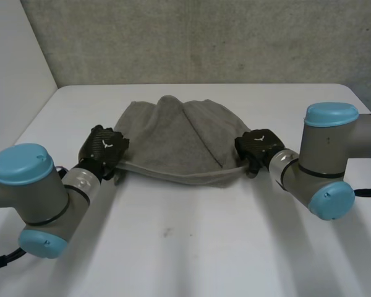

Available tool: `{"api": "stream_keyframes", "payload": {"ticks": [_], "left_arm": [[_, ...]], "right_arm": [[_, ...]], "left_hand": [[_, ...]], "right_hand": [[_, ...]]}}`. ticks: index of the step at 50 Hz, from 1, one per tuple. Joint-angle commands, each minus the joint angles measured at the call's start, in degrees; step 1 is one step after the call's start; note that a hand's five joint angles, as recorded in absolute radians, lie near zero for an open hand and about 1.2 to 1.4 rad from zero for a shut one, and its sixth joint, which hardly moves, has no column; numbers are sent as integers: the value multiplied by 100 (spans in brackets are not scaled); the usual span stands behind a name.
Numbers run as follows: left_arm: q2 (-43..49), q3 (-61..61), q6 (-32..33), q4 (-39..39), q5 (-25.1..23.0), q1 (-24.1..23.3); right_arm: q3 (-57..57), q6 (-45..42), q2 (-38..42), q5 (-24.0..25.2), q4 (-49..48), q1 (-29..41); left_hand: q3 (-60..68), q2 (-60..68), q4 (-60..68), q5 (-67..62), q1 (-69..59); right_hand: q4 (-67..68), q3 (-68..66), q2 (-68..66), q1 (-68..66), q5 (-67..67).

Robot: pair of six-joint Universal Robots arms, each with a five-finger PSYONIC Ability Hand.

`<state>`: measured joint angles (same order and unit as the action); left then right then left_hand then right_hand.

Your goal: Fold the towel.

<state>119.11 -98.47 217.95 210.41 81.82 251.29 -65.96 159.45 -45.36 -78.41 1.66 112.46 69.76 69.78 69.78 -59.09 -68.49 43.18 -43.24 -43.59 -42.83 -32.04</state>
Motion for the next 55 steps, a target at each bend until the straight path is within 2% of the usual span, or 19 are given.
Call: {"api": "stream_keyframes", "payload": {"ticks": [1, 9, 11, 12, 13, 14, 15, 19, 25, 27, 28, 30, 31, 32, 33, 34, 46, 55], "left_arm": [[-133, 73, -42, -35, 0, 52], [-265, 91, -51, -52, 18, 114], [-257, 91, -51, -52, 18, 114], [-256, 91, -51, -52, 18, 114], [-239, 91, -60, -52, 18, 114], [-239, 91, -60, -52, 18, 114], [-213, 74, -60, -44, 9, 114], [-160, 12, -60, -26, 0, 114], [-28, 3, -51, 0, -8, 114], [77, 38, -51, 0, -8, 122], [78, 38, -51, 0, -8, 122], [139, 73, -51, 0, -8, 122], [139, 73, -51, 0, -8, 122], [148, 56, -60, 0, 0, 140], [148, 56, -60, 0, 0, 140], [148, 30, -60, 0, -8, 166], [192, 3, -200, -26, 9, 254], [201, 21, -315, -35, 0, 281]], "right_arm": [[118, 16, 203, -7, 10, -207], [241, 16, 361, -7, -61, -268], [285, 25, 370, -16, -122, -338], [285, 25, 370, -16, -122, -338], [312, 42, 370, -16, -131, -399], [312, 42, 370, -16, -131, -400], [329, 94, 352, -16, -131, -461], [303, 437, 116, 80, -114, -602], [180, 499, -342, 186, -87, -664], [23, 455, -648, 256, -61, -742], [22, 455, -650, 256, -61, -743], [-293, 324, -1043, 361, -87, -848], [-295, 323, -1045, 362, -87, -848], [-477, 219, -1237, 423, -96, -892], [-479, 218, -1239, 423, -96, -892], [-653, 105, -1404, 484, -96, -918], [-1542, -55, -2284, 871, -96, -1059], [-1604, -81, -2434, 819, -131, -1235]], "left_hand": [[1024, 1022, 1022, -1091, -1151], [1024, 1022, 1022, -1091, -1151], [1024, 1022, 1022, -1091, -1151], [1024, 1022, 1022, -1091, -1151], [1024, 1022, 1022, -1091, -1151], [1024, 1022, 1022, -1091, -1151], [1024, 1022, 1022, -1091, -1151], [1024, 1022, 1022, -1091, -1151], [1024, 1022, 1022, -1091, -1151], [58, 55, 55, -125, -184], [51, 48, 48, -118, -177], [-1471, -1473, -1473, 1403, 1344], [-1480, -1482, -1482, 1413, 1353], [-2613, -2615, -2615, 2545, 2486], [-2624, -2626, -2626, 2556, 2497], [-3207, -3209, -3209, 3139, 3080], [-3415, -3417, -3417, 3348, 3288], [-2910, -2912, -2912, 2842, 2783]], "right_hand": [[4, 2, 37, -39, -119], [441, -435, -401, -477, -556], [1762, -1756, -1721, -1797, -1876], [1770, -1764, -1729, -1805, -1885], [3069, -3063, -3028, -3104, -3184], [3082, -3076, -3041, -3117, -3197], [3676, -3670, -3635, -3711, -3790], [3682, -3676, -3641, -3717, -3796], [3682, -3676, -3641, -3717, -3796], [3682, -3676, -3641, -3717, -3796], [3682, -3676, -3641, -3717, -3796], [3682, -3676, -3641, -3717, -3796], [3682, -3676, -3641, -3717, -3796], [3682, -3676, -3641, -3717, -3796], [3682, -3676, -3641, -3717, -3796], [3682, -3676, -3641, -3717, -3796], [3682, -3676, -3641, -3717, -3796], [3682, -3676, -3641, -3717, -3796]]}}
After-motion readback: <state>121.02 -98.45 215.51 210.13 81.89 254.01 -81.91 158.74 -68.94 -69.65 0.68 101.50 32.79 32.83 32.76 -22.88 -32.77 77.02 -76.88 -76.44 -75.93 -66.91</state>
